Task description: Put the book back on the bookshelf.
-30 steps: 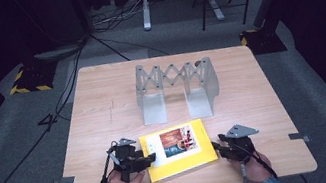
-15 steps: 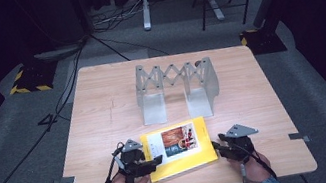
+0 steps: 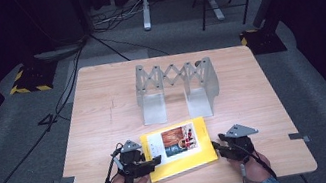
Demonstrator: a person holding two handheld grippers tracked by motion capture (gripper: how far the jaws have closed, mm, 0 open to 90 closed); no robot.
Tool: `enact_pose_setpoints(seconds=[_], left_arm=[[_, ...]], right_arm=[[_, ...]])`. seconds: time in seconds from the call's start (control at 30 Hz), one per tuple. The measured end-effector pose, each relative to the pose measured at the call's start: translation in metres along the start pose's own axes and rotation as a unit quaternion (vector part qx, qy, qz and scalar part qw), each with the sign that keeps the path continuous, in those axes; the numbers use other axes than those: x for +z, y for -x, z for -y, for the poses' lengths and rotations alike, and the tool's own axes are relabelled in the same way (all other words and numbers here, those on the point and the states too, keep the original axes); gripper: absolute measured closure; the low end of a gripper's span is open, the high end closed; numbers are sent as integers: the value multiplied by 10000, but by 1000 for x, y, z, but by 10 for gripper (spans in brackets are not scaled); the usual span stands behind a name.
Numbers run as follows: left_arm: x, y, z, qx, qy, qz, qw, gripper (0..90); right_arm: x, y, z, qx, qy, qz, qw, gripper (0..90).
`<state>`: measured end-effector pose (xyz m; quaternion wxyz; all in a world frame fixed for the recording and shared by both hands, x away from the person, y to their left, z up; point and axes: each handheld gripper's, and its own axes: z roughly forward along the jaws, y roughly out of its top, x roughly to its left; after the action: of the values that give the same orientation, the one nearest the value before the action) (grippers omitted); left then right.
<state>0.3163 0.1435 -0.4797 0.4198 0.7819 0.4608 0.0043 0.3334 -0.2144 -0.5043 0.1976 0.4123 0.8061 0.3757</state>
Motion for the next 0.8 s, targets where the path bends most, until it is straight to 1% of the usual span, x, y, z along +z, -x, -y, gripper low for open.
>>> enact_pose_setpoints(seconds=[0.03, 0.07, 0.1, 0.13, 0.17, 0.2, 0.23, 0.33, 0.37, 0.4, 0.43, 0.47, 0.5, 0.53, 0.57, 0.6, 0.63, 0.67, 0.7, 0.73, 0.77, 0.8], left_arm=[[0, -2, 0, -84, -10, 82, 9999, 554], [0, -2, 0, -84, -10, 82, 9999, 567], [-1, -3, 0, -126, -2, 88, 9999, 567], [-1, -4, 1, -216, 2, 104, 9997, 592], [-1, -5, 0, -262, 7, 144, 9996, 633], [-2, -6, 0, -298, -4, 180, 9994, 652], [-4, -7, 0, -365, 36, 315, 9988, 697], [-10, -8, -1, -398, 143, 441, 9981, 753], [-10, -8, -1, -398, 143, 441, 9981, 761], [-12, -7, -2, -369, 187, 454, 9981, 761], [-14, -5, -2, -332, 222, 438, 9982, 774], [-17, 0, -4, -211, 260, 379, 9987, 778], [-17, 0, -4, -211, 260, 379, 9987, 782], [-18, 2, -5, -161, 283, 362, 9988, 782], [-19, 3, -6, -132, 314, 359, 9988, 785], [-21, 5, -7, -87, 327, 366, 9988, 787], [-24, 7, -9, -65, 364, 414, 9985, 789], [-25, 8, -10, -47, 372, 407, 9985, 791], [-25, 8, -10, -47, 372, 407, 9985, 793], [-26, 9, -11, -9, 392, 439, 9983, 793], [-27, 12, -12, 32, 408, 440, 9982, 798], [-30, 16, -16, 144, 418, 466, 9979, 803]], right_arm=[[0, 0, 0, 4, 1, 0, 10000, 564], [0, 0, 0, 4, 1, 0, 10000, 564], [0, 0, 0, -1, 1, 1, 10000, 564], [0, 0, 0, -1, 0, 0, 10000, 564], [0, 0, 0, 2, 2, 3, 10000, 564], [0, 0, 0, 3, 1, 3, 10000, 563], [0, 0, 0, 4, 0, 0, 10000, 563], [0, 1, 0, 4, -6, -28, 10000, 555], [0, 1, 0, 4, -6, -28, 10000, 555], [0, 1, 0, -7, -1, -21, 10000, 549], [-1, 2, 1, 3, -11, -37, 10000, 524], [-1, 3, 1, -17, -9, -70, 10000, 515], [-2, 3, 1, -60, -13, -88, 9999, 504], [-2, 3, 1, -60, -13, -88, 9999, 504], [-3, 4, 2, -174, -1, -98, 9998, 488], [-6, 4, 3, -577, 113, -34, 9983, 476], [-9, 3, 4, -735, 195, 5, 9971, 476], [-12, 3, 4, -772, 299, 14, 9966, 476], [-12, 3, 4, -772, 299, 14, 9966, 476], [-14, 3, 4, -713, 356, 4, 9968, 475], [-17, 3, 4, -598, 412, -71, 9973, 472], [-22, 3, 3, -557, 459, -120, 9973, 471]])
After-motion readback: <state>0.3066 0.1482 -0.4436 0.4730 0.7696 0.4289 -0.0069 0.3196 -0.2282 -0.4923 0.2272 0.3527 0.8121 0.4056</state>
